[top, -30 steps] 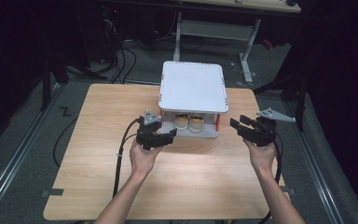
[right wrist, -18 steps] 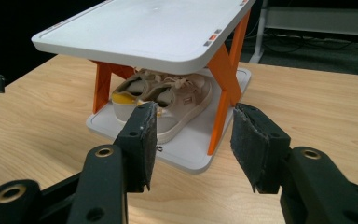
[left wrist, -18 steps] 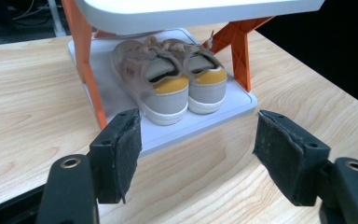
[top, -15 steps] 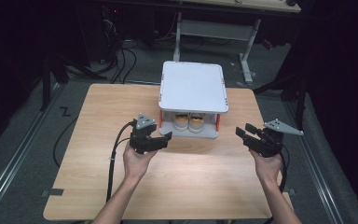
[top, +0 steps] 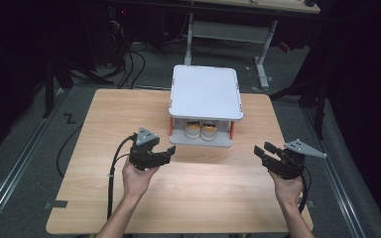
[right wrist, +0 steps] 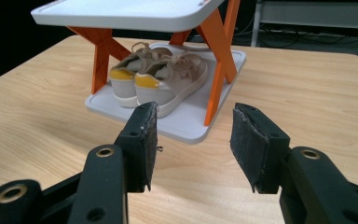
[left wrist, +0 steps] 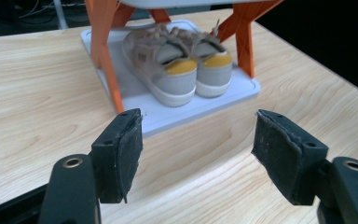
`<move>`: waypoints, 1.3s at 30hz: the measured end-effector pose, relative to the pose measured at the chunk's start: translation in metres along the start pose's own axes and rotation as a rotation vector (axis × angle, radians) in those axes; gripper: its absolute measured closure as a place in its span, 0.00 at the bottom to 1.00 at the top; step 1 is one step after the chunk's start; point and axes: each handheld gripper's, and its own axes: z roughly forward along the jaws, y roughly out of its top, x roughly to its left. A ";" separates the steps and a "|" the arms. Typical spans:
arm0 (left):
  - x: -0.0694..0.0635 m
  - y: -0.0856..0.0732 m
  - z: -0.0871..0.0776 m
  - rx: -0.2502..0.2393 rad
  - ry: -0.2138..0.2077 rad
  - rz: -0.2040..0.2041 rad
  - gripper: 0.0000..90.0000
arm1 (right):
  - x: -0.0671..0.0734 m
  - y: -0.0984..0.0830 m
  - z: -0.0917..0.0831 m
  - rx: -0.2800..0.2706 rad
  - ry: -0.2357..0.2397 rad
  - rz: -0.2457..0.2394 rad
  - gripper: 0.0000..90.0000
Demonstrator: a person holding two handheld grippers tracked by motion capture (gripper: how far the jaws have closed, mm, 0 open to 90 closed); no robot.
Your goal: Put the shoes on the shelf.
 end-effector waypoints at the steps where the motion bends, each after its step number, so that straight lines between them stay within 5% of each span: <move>1: 0.001 -0.002 0.000 0.006 0.005 0.004 0.37 | 0.000 -0.002 0.000 0.002 -0.001 0.002 0.56; 23: 0.024 -0.050 0.001 0.069 0.038 -0.048 0.36 | -0.015 -0.056 0.006 0.081 -0.036 0.064 0.56; 39: 0.043 -0.079 0.016 0.150 0.116 -0.079 0.36 | -0.029 -0.082 0.026 0.172 -0.104 0.083 0.56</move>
